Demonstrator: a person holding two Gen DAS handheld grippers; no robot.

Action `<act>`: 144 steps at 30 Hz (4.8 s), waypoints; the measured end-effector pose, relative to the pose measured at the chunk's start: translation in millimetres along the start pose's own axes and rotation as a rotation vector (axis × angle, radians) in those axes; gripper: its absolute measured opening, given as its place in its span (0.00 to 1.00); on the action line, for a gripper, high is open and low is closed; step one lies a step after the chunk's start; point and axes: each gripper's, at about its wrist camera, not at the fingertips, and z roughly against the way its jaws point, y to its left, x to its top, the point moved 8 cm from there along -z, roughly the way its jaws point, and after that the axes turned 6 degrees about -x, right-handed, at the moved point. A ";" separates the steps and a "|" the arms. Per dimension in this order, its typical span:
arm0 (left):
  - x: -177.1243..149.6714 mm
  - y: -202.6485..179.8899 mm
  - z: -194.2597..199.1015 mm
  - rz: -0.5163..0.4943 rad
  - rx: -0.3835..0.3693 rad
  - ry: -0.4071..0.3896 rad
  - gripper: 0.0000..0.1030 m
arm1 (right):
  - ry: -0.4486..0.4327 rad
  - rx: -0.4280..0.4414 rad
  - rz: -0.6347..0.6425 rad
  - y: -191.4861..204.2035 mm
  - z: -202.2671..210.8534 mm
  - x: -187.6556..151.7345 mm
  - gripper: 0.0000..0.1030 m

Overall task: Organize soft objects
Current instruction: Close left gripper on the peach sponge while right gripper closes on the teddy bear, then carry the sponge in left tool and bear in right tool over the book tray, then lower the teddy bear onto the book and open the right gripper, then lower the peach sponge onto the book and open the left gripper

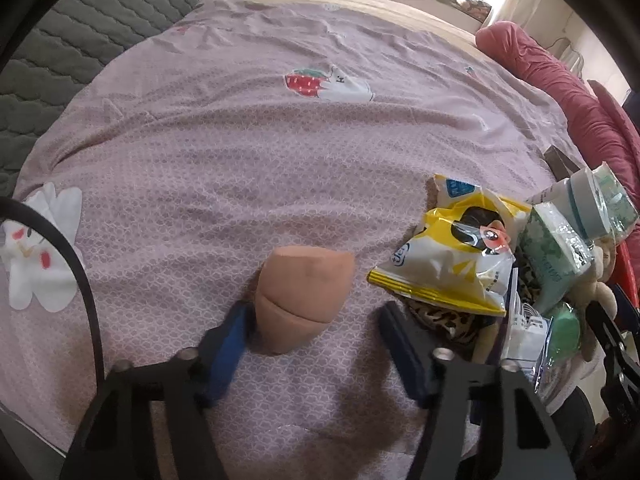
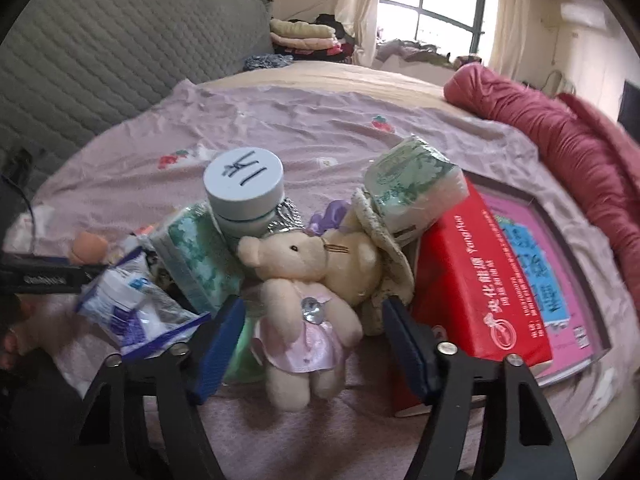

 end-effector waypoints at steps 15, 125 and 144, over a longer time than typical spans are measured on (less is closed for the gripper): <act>5.3 8.5 4.8 0.064 -0.058 -0.061 0.37 | -0.018 0.148 0.006 6.2 17.8 1.0 0.14; -58.4 -467.6 -52.1 -0.724 -0.179 0.208 0.37 | -0.068 -0.156 -0.650 -341.2 3.8 -69.4 0.44; -66.1 -467.0 -40.7 -0.750 -0.134 0.203 0.57 | -0.088 -0.195 -0.643 -340.6 38.9 -69.9 0.57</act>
